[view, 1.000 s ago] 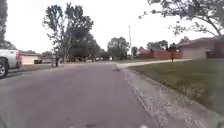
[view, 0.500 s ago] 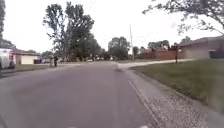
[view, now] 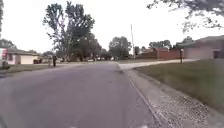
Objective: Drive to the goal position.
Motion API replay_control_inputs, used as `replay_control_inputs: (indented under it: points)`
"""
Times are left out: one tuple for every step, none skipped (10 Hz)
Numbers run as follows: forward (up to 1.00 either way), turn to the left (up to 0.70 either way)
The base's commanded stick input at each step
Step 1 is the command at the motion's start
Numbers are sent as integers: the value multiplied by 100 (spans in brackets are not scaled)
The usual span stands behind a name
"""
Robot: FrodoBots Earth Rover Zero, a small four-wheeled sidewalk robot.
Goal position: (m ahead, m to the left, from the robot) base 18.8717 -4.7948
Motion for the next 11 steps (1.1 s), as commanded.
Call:
replay_control_inputs:
  points:
    - [100,0]
    - [100,0]
    - [100,0]
    - [100,0]
    - [100,0]
    - [100,0]
    - [100,0]
    - [100,0]
    - [100,0]
    - [100,0]
    - [100,-2]
